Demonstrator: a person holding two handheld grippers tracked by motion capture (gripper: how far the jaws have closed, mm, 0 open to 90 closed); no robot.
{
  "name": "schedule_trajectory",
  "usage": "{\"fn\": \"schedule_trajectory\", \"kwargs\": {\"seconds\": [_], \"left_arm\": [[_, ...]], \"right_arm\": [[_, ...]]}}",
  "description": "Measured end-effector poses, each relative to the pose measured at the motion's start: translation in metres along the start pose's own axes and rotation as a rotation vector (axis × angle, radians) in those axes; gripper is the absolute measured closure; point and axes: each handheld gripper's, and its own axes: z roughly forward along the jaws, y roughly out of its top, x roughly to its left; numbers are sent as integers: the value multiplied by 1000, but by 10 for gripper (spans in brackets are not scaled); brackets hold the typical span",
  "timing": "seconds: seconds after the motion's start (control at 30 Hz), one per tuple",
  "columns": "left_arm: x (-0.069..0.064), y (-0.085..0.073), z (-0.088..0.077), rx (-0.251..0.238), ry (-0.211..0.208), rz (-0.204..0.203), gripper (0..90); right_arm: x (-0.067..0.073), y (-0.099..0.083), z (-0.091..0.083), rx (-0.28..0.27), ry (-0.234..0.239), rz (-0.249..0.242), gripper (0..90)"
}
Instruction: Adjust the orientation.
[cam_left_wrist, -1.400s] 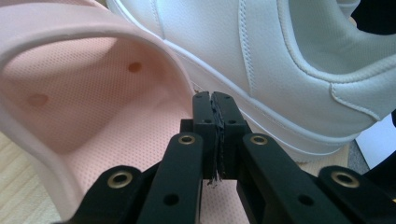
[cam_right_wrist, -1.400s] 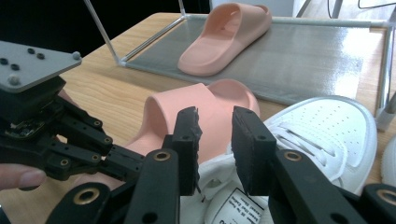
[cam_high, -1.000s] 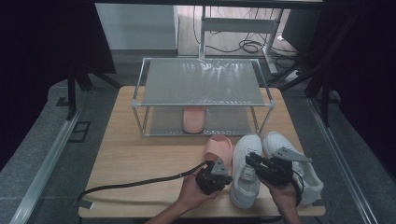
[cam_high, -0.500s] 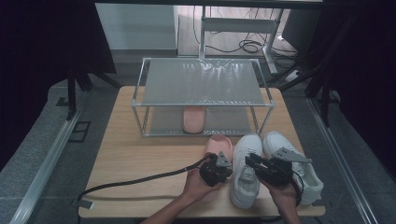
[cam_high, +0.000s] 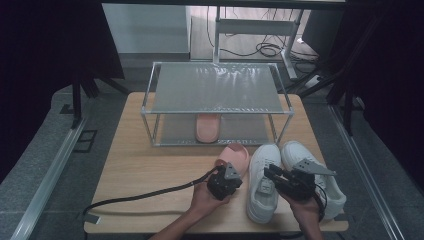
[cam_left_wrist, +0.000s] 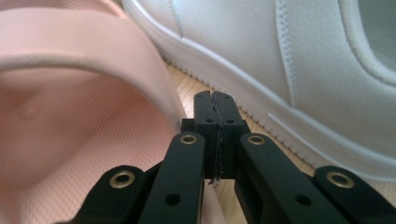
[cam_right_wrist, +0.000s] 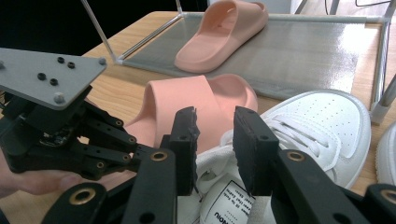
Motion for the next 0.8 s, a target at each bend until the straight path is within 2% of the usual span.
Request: {"fn": "schedule_trajectory", "kwargs": {"seconds": [0.03, 0.07, 0.17, 0.23, 0.33, 0.37, 0.4, 0.43, 0.47, 0.53, 0.57, 0.6, 0.63, 0.67, 0.7, 0.73, 0.8], "left_arm": [[0, 0, 0, 0, 0, 0, 900], [1, -1, -2, 12, 16, 18, 900], [7, -8, -7, 13, 20, 0, 900], [13, -15, -10, 32, 29, -20, 900], [15, -20, -8, 28, 4, -41, 894], [16, -21, -9, 31, -4, -30, 886], [15, -21, -10, 23, -8, -24, 884], [12, -19, -17, -8, -7, -26, 884], [12, -19, -17, -8, -7, -26, 884], [15, -14, -33, -37, 12, -11, 885], [15, -14, -33, -37, 12, -11, 887], [18, -13, -37, -45, 22, -14, 887], [27, -13, -45, -50, 51, -20, 890], [27, -13, -45, -50, 51, -20, 892], [39, -13, -49, -48, 76, -32, 893], [39, -13, -49, -48, 76, -32, 893], [51, -13, -51, -44, 86, -46, 893]], "right_arm": [[0, 0, 0, 0, 0, 0, 697], [0, 0, 0, 1, 1, -1, 697], [0, 0, 1, 1, 0, -1, 697], [0, 0, 1, 2, 0, 1, 696], [0, 0, 2, 3, 1, -1, 696], [1, 0, 2, 4, 1, -2, 696], [1, 0, 3, 5, 2, -2, 696], [1, 0, 4, 7, 2, -2, 696], [1, 0, 4, 8, 2, -3, 696], [1, 0, 4, 8, 3, -4, 695], [1, 0, 4, 8, 3, -4, 695], [1, 0, 4, 7, 4, -4, 696], [1, 0, 3, 6, 3, -2, 696], [1, 0, 3, 5, 4, -2, 696], [1, 0, 3, 5, 4, -2, 696], [0, 0, 3, 4, 4, -1, 696], [0, 0, 2, 4, 4, -1, 696]]}}
